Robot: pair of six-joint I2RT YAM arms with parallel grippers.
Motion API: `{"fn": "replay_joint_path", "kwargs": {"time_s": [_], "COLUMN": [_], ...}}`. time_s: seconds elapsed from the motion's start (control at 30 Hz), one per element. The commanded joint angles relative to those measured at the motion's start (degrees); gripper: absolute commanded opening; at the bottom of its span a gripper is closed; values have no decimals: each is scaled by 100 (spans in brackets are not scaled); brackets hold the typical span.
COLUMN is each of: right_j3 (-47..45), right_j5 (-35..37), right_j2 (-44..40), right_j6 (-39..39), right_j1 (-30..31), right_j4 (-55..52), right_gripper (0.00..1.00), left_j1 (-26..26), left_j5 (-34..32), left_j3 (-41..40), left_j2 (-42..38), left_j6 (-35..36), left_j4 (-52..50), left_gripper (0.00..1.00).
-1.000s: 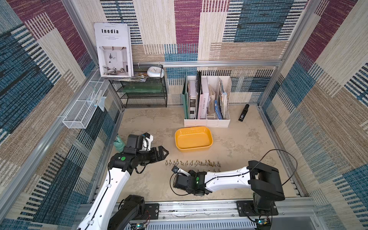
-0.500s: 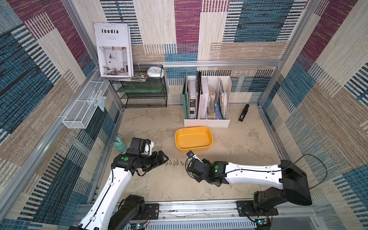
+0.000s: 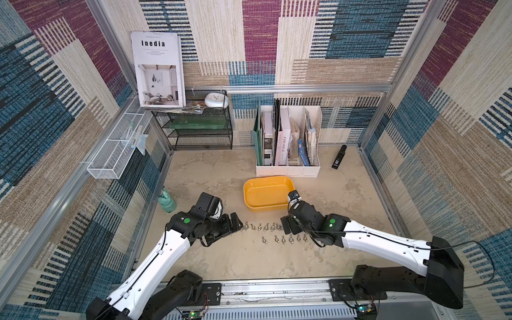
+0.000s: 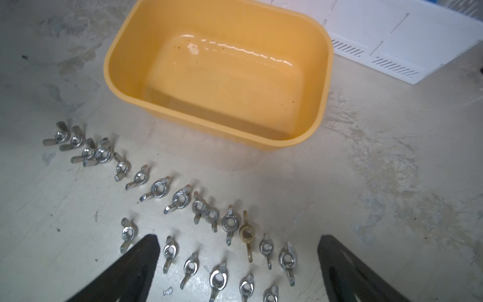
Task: Take out the wing nut from the storage box
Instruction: Reset both arms
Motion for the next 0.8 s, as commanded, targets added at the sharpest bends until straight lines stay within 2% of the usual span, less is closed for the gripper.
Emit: {"fn": "replay_joint_path", "kwargs": {"time_s": [0.0, 0.2, 0.3, 0.4, 0.47, 0.6, 0.7, 0.77], "right_j3": [78, 97, -178, -549, -680, -1064, -1376, -1417], "right_j5": [399, 827, 845, 673, 764, 405, -79, 104], "right_j2": [-110, -125, -116, -36, 116, 551, 856, 1119], "right_j6": [-87, -289, -766, -1267, -1334, -1319, -1409, -1609], "right_j1": [-275, -1358, -1969, -2590, -3002, -4007, -4572, -4731], "right_j4": [294, 806, 1468, 2313, 2712, 3622, 4478, 4859], "right_gripper": [99, 100, 100, 100, 100, 100, 100, 100], "left_j1": [-10, 323, 681, 1115, 1446, 2077, 2294, 2312], "left_j5": [-676, -2726, -3480, -3924, -3951, -3383, -3612, -3701], "left_j3": [267, 754, 460, 17, -214, -393, -252, -276], "left_j2": [212, 842, 1000, 1227, 1478, 2291, 2737, 3012], "left_j6": [159, 596, 1084, 1555, 1804, 2540, 2839, 3114], "left_j4": [119, 311, 1211, 2344, 3016, 3994, 4497, 4904], "left_gripper": [99, 99, 99, 99, 99, 99, 99, 99]}}
